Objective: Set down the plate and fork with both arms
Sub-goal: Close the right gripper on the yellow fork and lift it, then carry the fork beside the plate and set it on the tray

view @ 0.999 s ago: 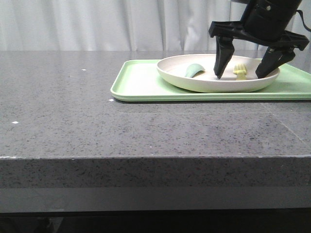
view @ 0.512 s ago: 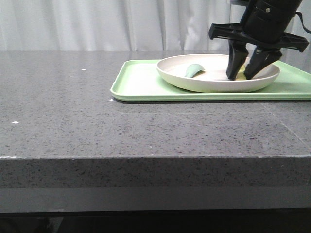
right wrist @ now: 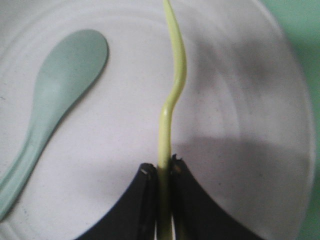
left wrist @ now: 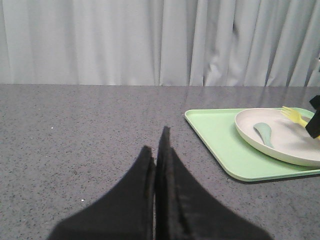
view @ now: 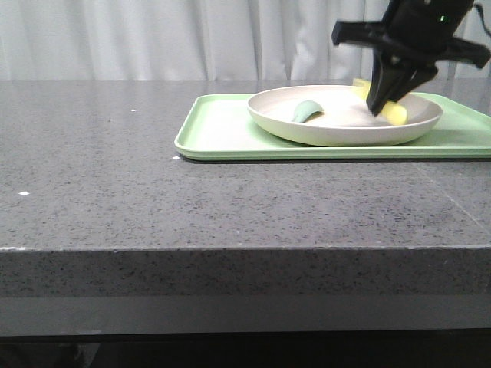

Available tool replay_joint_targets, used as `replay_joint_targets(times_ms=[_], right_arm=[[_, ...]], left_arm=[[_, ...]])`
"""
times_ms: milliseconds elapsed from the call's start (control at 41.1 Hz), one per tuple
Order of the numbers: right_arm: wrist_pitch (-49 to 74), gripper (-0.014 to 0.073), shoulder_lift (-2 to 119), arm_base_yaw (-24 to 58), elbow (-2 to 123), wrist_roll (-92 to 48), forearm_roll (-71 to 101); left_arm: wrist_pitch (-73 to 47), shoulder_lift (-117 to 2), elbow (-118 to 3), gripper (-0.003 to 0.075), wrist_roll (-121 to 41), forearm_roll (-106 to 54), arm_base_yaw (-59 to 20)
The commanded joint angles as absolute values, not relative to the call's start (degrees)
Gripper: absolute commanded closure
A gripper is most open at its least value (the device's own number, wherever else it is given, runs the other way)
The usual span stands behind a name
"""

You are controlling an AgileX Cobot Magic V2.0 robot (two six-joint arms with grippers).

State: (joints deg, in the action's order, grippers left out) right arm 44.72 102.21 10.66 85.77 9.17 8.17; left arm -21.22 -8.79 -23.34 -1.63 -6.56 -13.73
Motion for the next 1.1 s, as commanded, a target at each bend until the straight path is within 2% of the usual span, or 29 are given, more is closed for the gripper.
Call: replay_joint_targets(times_ms=[0,317,731,853,1072], right_arm=[[42.50,0.0557,96.34,8.55,87.71,8.95,8.00],[43.17,0.0557,94.32,-0.89,87.39,5.82,6.97],[44.01,0.0551,101.21,-2.55,87.39,2.71,6.13],[44.01,0.0488,102.18,-2.55,87.39,2.71,4.92],[44.45,0.0293,102.59,-2.55,87.70,2.71,4.59]], left_arm=[[-16.45,-9.45,-24.75,0.0739,-1.73,-6.74,-13.65],[-16.45,-9.45,-24.75,0.0739,-1.73,-6.74,-13.65],[-16.45,-9.45,-24.75,0.0739,-1.73,-6.74,-13.65],[-16.45,-9.45,-24.75,0.0739,-1.73,-6.74,-13.65],[-16.45,-9.45,-24.75,0.0739,-1.73,-6.74,-13.65]])
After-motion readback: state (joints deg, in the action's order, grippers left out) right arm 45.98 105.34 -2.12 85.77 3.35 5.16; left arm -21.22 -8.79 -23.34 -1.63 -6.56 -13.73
